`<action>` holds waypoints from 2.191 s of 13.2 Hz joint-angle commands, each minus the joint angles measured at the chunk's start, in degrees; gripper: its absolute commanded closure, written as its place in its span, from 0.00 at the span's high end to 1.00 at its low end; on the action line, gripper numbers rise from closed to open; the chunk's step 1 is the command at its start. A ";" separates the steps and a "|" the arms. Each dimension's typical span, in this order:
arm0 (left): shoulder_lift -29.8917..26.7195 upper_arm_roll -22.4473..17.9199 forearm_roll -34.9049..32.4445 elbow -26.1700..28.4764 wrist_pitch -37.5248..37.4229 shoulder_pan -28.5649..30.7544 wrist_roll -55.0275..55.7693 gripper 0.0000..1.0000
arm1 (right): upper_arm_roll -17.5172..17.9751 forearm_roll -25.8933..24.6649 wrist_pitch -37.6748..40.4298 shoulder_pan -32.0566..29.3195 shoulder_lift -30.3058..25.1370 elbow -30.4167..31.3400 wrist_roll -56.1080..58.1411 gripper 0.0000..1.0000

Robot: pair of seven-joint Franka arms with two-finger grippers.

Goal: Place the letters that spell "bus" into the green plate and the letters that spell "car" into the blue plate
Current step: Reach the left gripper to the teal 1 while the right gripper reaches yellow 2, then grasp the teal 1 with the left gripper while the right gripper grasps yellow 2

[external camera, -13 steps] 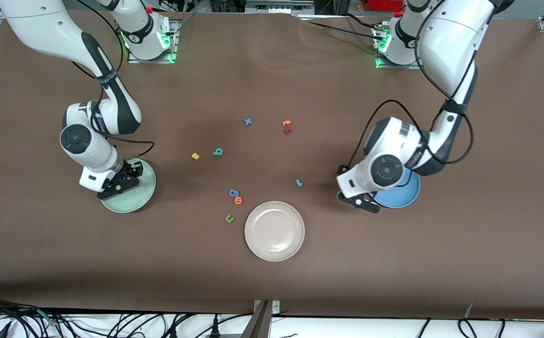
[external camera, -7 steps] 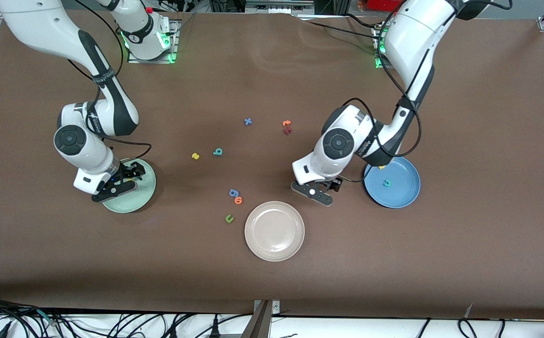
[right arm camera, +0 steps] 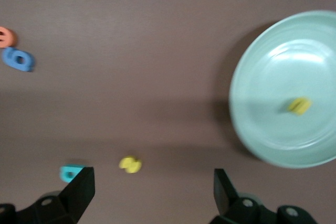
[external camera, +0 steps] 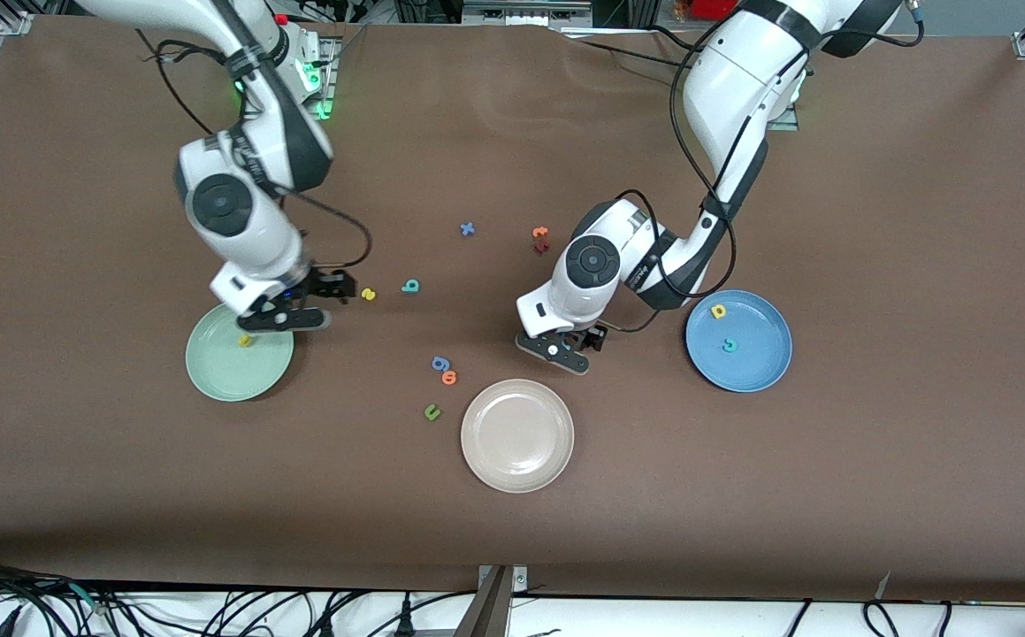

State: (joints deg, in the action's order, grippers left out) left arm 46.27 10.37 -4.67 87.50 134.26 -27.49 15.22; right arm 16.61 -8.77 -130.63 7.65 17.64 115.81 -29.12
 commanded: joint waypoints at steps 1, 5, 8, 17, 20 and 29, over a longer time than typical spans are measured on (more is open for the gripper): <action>0.57 -0.18 -1.83 -0.93 0.04 -0.11 0.42 0.88 | 0.78 0.51 -5.31 0.44 1.25 3.26 -8.29 0.99; 1.97 -0.26 -1.83 -1.46 0.21 0.33 0.16 0.64 | 0.79 0.60 -19.02 0.44 5.20 10.29 -10.51 0.99; 2.77 -0.44 -1.66 -1.63 0.48 0.42 0.16 0.64 | 0.44 0.60 -21.77 0.35 7.41 10.84 -10.60 0.99; 3.12 -0.62 -1.74 -1.63 3.11 0.94 0.16 0.10 | 0.00 0.95 -21.51 0.09 9.25 10.48 -18.16 0.92; 2.60 -0.62 -1.74 -1.72 3.03 1.03 0.24 0.00 | 0.09 0.86 -21.42 0.18 10.05 10.48 -19.12 0.89; -6.98 -0.53 -1.83 -1.81 -14.71 10.68 -11.41 0.00 | 0.35 0.42 -21.33 0.18 9.70 10.31 -17.90 0.07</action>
State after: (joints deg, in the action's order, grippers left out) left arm 42.03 9.49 -4.68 84.37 123.56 -19.47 9.38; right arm 16.73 -8.50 -151.76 7.97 26.71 125.87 -47.43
